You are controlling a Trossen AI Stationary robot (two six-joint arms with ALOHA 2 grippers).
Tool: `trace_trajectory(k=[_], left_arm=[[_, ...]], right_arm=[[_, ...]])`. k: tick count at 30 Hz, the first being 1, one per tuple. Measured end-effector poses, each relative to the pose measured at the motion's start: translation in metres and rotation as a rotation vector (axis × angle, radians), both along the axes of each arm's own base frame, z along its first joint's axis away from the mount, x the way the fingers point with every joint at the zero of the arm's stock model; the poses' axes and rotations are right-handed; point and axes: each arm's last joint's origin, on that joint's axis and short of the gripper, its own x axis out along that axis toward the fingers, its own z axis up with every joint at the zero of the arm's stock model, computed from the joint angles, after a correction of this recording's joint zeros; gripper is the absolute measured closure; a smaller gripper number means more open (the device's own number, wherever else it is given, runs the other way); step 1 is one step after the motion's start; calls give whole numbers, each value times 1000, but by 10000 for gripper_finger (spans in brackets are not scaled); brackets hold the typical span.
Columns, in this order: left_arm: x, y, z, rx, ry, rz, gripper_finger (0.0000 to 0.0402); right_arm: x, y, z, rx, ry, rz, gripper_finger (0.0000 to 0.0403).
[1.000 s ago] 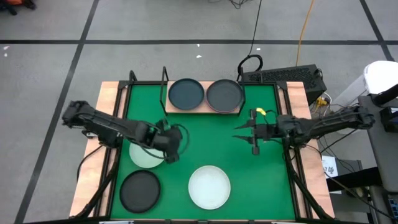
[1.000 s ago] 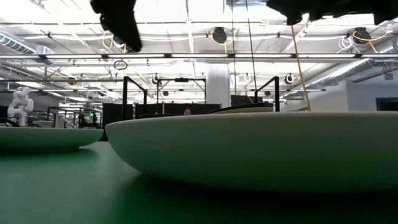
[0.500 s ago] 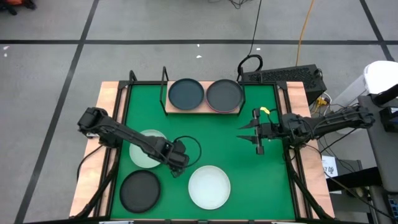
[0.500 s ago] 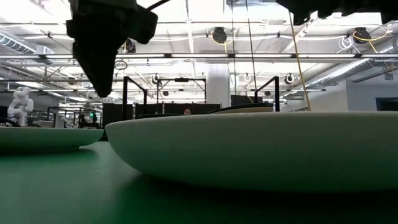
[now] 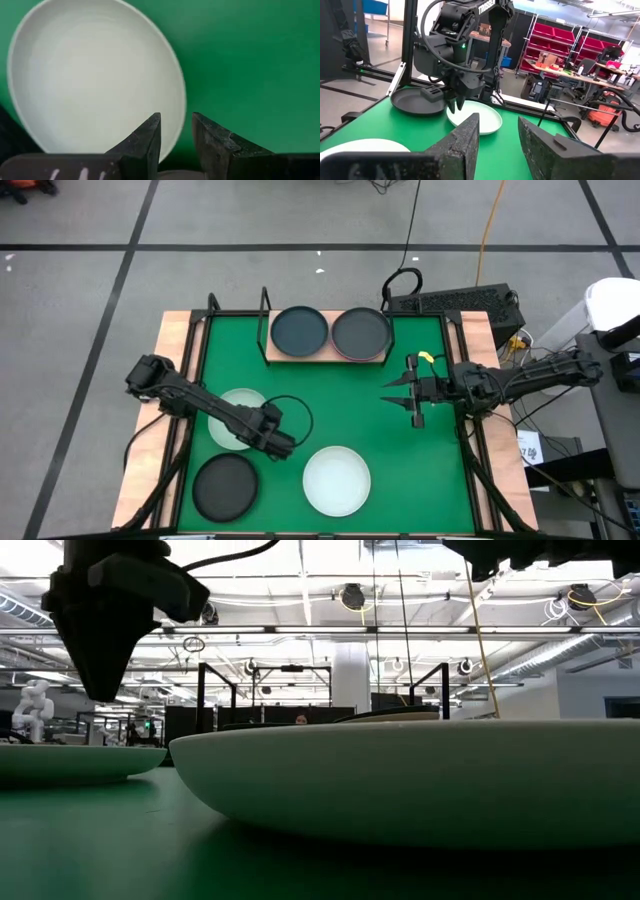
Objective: Place and stack plates onto a shelf
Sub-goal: Stack the light green plate on top of the dark blue plate on the shelf
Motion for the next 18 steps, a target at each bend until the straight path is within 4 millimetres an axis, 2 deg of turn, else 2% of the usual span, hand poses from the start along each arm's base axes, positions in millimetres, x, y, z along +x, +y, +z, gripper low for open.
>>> trace_trajectory(k=[5,13,18], left_arm=[[2,-1,-1,-9,-23,2,287],[-3,1,-31,-30,-11,22,287],[-4,2,-39,-36,-24,23,287]], right_arm=[[0,0,0,-4,1,0,284],[0,0,-1,-7,14,0,284],[0,0,-1,-8,12,0,284]])
